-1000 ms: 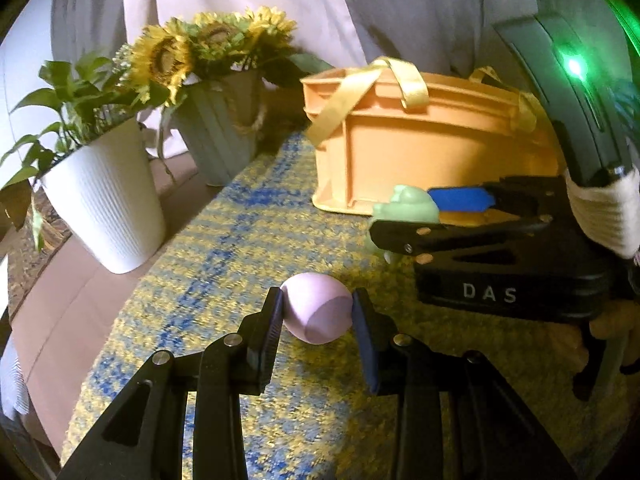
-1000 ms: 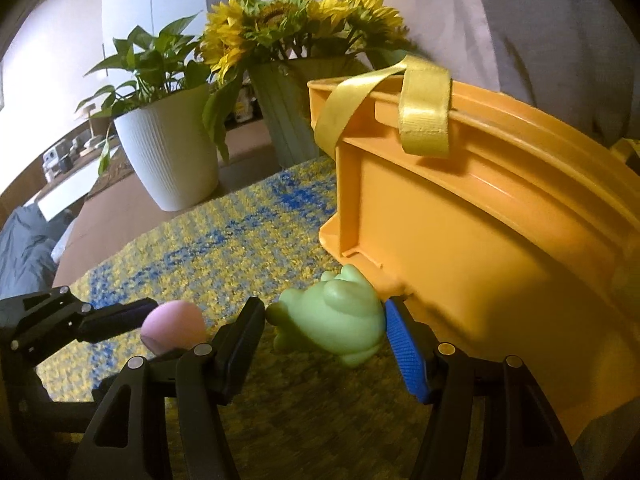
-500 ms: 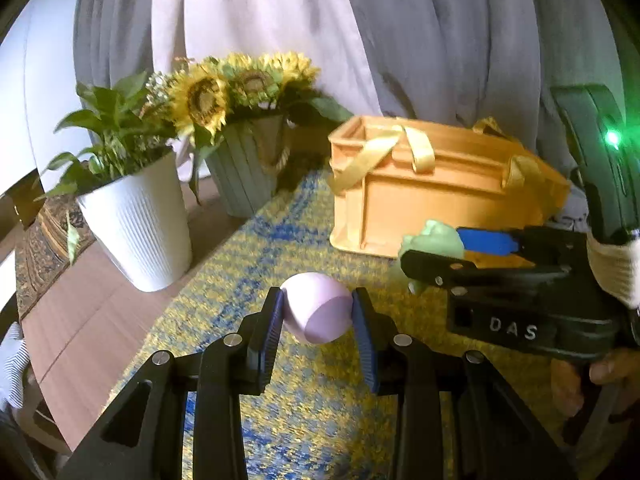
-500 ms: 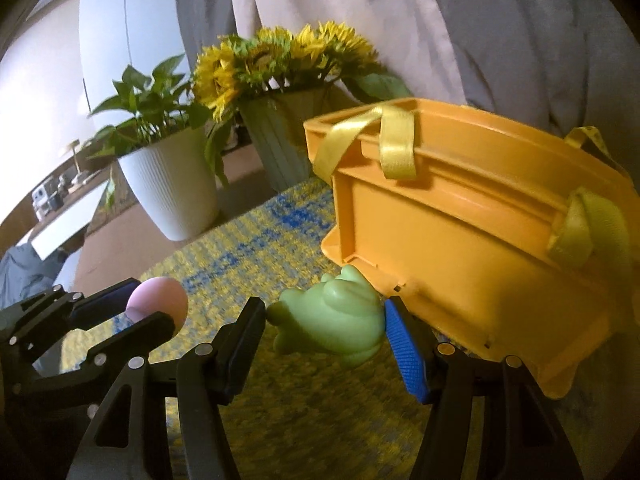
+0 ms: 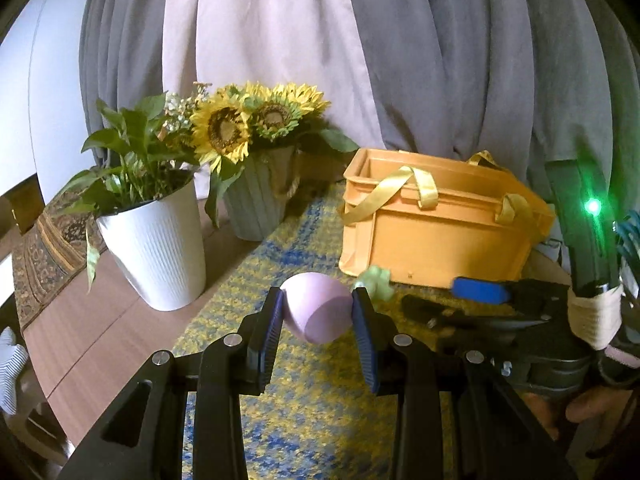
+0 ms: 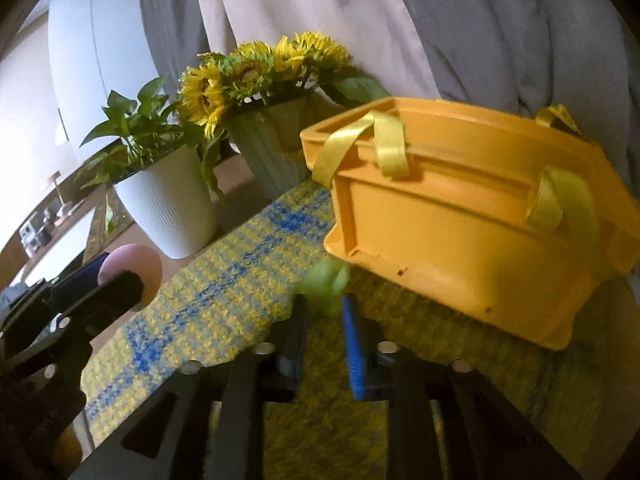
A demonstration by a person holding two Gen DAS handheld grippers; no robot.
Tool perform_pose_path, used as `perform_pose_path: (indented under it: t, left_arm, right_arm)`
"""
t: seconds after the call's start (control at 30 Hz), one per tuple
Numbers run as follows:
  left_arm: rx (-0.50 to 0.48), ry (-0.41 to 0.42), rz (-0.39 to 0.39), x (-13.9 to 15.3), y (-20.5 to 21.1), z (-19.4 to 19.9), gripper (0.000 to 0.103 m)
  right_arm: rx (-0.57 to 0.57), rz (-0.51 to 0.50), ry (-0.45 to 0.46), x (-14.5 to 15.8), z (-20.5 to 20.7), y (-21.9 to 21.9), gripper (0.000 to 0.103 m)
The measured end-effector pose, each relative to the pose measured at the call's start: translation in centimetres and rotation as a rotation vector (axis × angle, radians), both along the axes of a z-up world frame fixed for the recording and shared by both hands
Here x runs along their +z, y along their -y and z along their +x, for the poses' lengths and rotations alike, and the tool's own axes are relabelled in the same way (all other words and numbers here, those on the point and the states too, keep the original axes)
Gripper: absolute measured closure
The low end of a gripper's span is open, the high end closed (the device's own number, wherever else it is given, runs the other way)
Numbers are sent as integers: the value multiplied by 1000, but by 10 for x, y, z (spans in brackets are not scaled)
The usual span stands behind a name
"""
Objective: Organize soft objects
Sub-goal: 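Grasp the pink egg sponge with the left tool while the right tool grasps the green frog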
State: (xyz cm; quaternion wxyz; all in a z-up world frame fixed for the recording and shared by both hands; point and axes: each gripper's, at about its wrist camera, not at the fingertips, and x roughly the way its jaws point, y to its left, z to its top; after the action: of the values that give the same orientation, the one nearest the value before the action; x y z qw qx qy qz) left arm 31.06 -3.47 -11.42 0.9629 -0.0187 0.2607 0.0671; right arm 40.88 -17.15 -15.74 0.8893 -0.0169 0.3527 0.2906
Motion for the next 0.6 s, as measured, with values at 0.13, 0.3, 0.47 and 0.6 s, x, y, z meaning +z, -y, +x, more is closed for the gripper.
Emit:
perform_pose_path:
  t: [0.13,0.3,0.47,0.6]
  left_arm:
    - [23,-8,4,-4,-12,3,69]
    - [46,-22,1,-12,-23,9,69]
    - [53,-46,-9,-21,-28,15,69]
    - [50,-60,-22,-27,-31,21,69]
  right_arm:
    - [-27,-20,17,-6,1,-11,26]
    - [-15,-41,6,-15,15,-26,26]
    - [-19,-77,-52,-38,31,-38,26]
    - [-61,-87,-51,-45,37,-37,26]
